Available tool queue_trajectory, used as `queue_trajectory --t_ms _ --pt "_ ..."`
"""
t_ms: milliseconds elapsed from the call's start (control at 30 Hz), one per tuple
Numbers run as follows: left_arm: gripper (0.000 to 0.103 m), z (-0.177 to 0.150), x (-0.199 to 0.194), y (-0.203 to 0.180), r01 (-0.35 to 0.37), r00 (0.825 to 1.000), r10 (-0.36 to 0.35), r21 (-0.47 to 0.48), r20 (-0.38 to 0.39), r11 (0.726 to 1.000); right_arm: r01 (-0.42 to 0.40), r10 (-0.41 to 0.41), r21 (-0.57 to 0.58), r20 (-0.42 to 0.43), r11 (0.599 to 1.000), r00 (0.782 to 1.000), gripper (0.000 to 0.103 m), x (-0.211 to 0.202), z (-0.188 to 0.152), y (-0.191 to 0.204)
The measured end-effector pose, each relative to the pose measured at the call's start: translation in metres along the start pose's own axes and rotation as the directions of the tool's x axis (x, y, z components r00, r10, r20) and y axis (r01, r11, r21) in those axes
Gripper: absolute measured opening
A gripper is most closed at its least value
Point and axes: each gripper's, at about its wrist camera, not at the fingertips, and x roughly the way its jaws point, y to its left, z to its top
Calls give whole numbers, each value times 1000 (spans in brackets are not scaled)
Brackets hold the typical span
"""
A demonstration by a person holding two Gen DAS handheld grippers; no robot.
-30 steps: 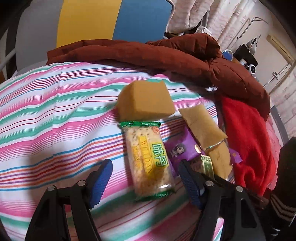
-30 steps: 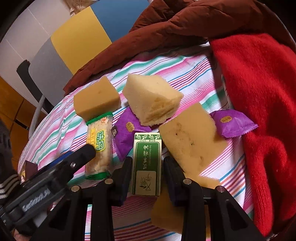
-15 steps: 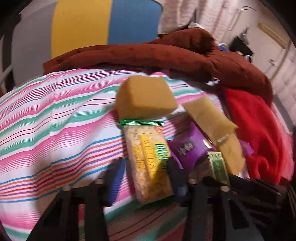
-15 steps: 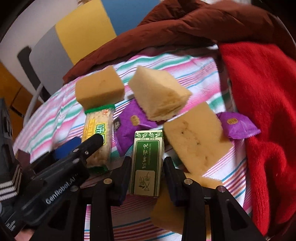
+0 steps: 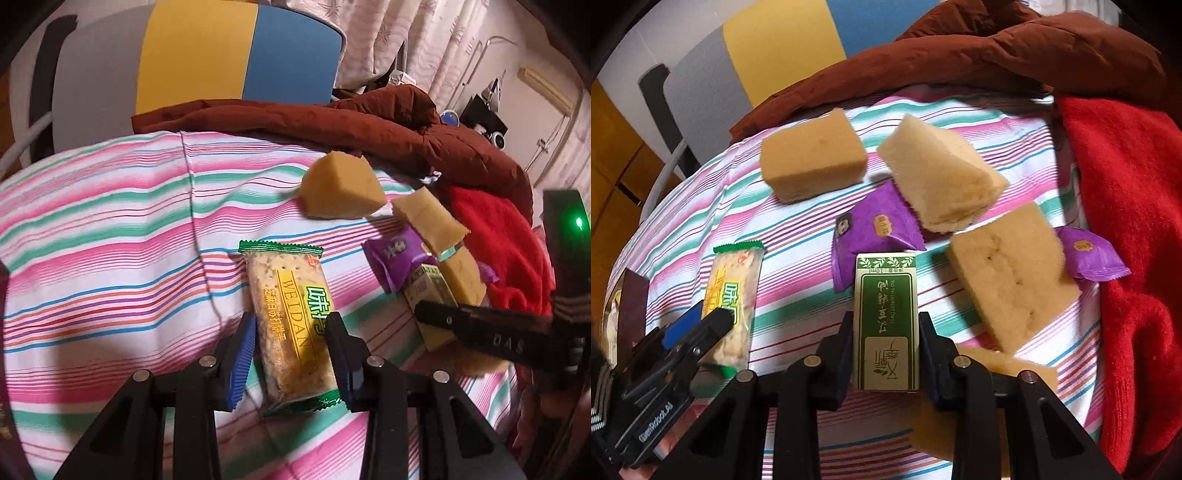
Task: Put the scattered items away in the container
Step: 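Grasp the green tea box with the right tool while the left grasps the WEIDAN pack, then carry the green tea box and WEIDAN pack over the gold tray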
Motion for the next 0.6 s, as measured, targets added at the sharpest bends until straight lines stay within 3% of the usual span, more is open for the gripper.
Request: queue_trajectory --t_ms 100,167,200,300,367,600 --pt "50 1 -2 -5 -55 998 55 -8 -6 998 -11 11 2 -1 1000 1000 32 0 0 0" --pt "59 2 -1 -9 -46 999 46 -17 -17 999 -21 21 15 0 1000 1000 32 -1 -1 -4" --pt "59 3 1 -11 -33 999 32 -14 -29 999 -22 22 19 0 1000 1000 32 -1 -1 -5" --pt "57 2 12 -17 -78 995 80 38 -57 996 -20 20 15 0 1000 1000 32 -1 -1 -5" --pt "49 1 11 -19 -93 995 95 63 -32 994 -19 19 12 1 1000 1000 32 -2 -1 -5" --pt "48 -15 0 -13 -99 994 94 115 51 988 -68 68 17 5 998 998 32 -2 -2 -1"
